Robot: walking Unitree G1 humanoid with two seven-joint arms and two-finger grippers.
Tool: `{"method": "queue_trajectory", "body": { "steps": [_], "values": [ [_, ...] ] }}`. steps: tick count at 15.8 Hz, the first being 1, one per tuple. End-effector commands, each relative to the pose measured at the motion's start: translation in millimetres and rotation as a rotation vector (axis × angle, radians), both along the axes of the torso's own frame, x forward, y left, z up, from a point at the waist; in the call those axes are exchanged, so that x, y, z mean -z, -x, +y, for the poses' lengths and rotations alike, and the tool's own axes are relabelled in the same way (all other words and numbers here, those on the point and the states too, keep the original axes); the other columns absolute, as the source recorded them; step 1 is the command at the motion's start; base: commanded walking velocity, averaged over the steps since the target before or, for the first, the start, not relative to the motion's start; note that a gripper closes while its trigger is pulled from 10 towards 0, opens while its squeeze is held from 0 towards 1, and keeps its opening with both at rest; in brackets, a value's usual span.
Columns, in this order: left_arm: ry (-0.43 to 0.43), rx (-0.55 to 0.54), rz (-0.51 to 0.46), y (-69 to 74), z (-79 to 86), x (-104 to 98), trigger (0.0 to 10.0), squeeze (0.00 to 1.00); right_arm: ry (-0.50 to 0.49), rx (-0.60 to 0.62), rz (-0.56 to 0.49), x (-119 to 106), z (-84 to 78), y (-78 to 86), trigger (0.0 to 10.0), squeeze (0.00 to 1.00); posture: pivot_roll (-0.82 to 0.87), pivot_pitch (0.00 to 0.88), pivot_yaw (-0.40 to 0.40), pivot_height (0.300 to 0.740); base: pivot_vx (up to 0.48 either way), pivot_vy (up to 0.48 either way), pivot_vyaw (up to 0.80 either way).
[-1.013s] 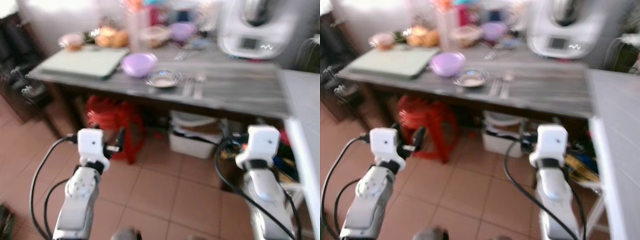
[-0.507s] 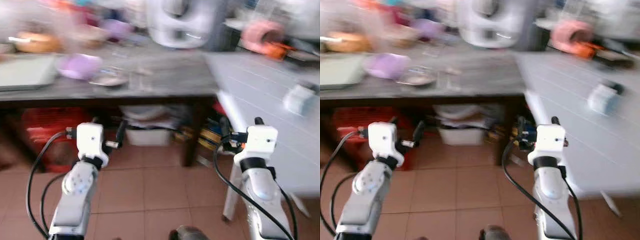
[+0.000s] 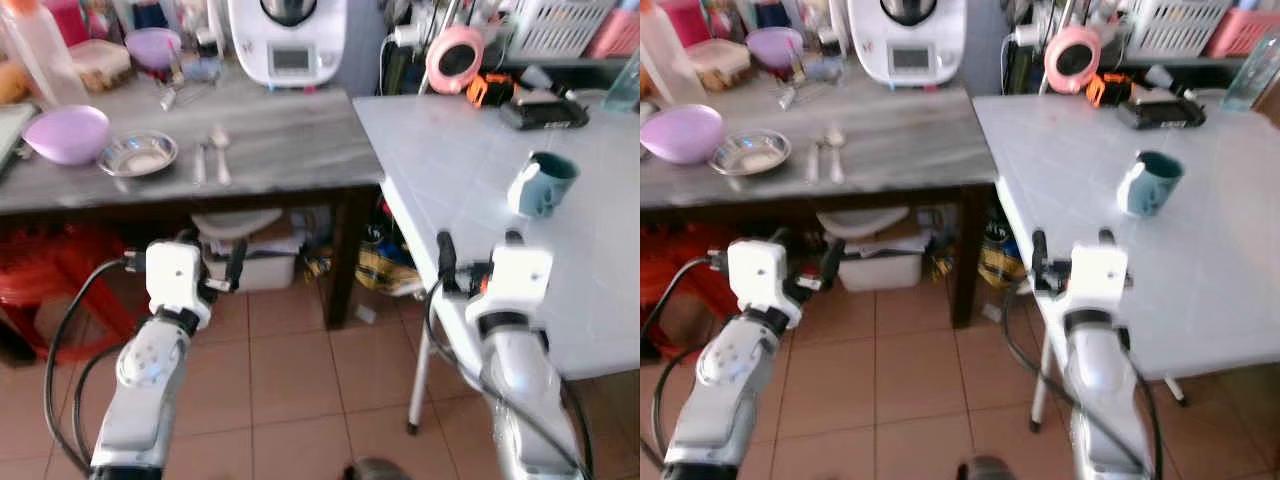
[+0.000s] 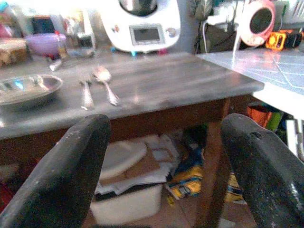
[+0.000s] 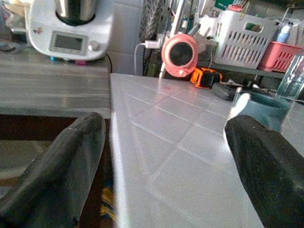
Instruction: Setting the table
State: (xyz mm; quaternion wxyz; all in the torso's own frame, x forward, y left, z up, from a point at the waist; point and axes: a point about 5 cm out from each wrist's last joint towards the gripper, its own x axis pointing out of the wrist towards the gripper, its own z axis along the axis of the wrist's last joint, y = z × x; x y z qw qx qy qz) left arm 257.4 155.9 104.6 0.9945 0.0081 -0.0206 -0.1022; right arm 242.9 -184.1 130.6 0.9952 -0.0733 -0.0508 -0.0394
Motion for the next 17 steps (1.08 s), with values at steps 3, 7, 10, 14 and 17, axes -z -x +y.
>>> {"method": "queue_trajectory", "body": {
  "steps": [3,7,10,14,17],
  "values": [
    [-0.011,0.014,-0.014,-1.0,-1.6,-2.8,10.0,0.0,-0.02,-0.008,-0.008,-2.4,1.0,-1.3,10.0,0.0,-0.04,0.0,0.006,0.74,0.0,-0.458,0.0],
    [-0.013,0.014,-0.019,-1.7,-1.7,-3.7,10.0,0.0,-0.02,-0.01,-0.012,-3.4,0.9,-2.9,10.0,0.0,-0.03,0.0,0.01,0.74,0.0,-0.461,0.0],
    [-0.021,0.017,-0.018,-0.4,-2.0,-3.0,10.0,0.0,-0.041,-0.004,-0.009,-3.5,1.4,-3.3,10.0,0.0,-0.03,0.0,0.01,0.74,0.0,-0.461,0.0],
    [-0.005,0.016,-0.017,-0.2,-2.2,-3.1,10.0,0.0,-0.037,-0.004,-0.005,-3.0,0.3,-3.4,10.0,0.0,-0.03,0.0,0.012,0.74,0.0,-0.314,-0.53],
    [-0.018,0.032,-0.03,-0.6,-2.4,-4.4,10.0,0.0,-0.009,-0.018,-0.003,-3.7,2.4,-3.4,10.0,0.0,-0.03,0.0,0.013,0.74,0.0,0.0,0.0]
  ]
}}
